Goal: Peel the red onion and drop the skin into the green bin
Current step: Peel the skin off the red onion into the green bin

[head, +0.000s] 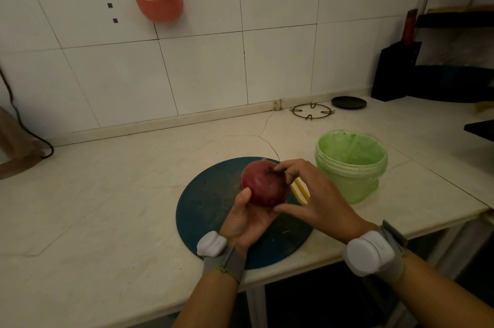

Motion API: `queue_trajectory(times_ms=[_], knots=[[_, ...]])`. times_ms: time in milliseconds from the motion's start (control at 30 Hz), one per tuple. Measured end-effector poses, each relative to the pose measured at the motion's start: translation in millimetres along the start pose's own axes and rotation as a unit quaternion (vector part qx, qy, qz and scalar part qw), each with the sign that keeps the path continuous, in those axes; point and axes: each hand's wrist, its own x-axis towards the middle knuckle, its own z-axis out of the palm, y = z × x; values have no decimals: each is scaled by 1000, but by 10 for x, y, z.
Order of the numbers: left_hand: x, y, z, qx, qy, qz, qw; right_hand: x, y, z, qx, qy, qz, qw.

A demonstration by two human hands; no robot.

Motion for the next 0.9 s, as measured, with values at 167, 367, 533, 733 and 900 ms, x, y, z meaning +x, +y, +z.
queue_trajectory(times_ms=[167,367,533,733,900], knots=[[1,-7,-17,-1,-7,2,1000,-32,-44,-18,-73,5,-100,992],[5,-32,-45,-37,5,-7,999,55,-41,-10,-118,-63,-138,981],[-2,-34,-42,-33,16,-23,999,113,-76,-14,-87,-73,-123,986],[-4,-33,-59,-42,8,-36,998,75,-76,-7,-104,-62,-124,985],[15,-43,-100,-24,-1,-58,998,127,-10,-28,-172,-103,-152,968]])
